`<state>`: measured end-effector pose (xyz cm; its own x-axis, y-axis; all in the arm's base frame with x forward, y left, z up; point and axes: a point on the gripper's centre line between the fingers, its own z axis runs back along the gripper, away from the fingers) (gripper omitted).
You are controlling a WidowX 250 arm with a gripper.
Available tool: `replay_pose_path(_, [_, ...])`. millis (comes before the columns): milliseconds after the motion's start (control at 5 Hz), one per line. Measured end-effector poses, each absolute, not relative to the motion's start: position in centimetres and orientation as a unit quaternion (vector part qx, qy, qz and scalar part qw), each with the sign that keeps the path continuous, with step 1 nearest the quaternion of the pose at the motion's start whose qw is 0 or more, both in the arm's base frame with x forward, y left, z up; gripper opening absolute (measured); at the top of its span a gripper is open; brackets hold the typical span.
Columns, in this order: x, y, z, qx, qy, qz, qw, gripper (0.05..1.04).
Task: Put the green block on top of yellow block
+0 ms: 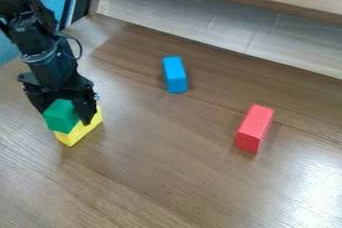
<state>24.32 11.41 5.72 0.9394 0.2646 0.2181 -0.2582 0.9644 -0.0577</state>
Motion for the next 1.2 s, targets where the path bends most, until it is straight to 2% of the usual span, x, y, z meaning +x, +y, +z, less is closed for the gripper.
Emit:
replay_pose_path(200, [24.3, 11.4, 6.2, -0.016, -0.111, 0.134, 0.985, 1.000])
replay_pose_path(600, [24.7, 11.2, 9.7, -0.016, -0.145, 0.130, 0.981, 1.000])
replay_pose_path(1000, [26.5, 9.3, 12.3, -0.009, -0.160, 0.105, 0.981, 1.000])
replay_pose_path(1200, [28.7, 7.1, 13.0, -0.018, -0.168, 0.072, 0.983, 1.000])
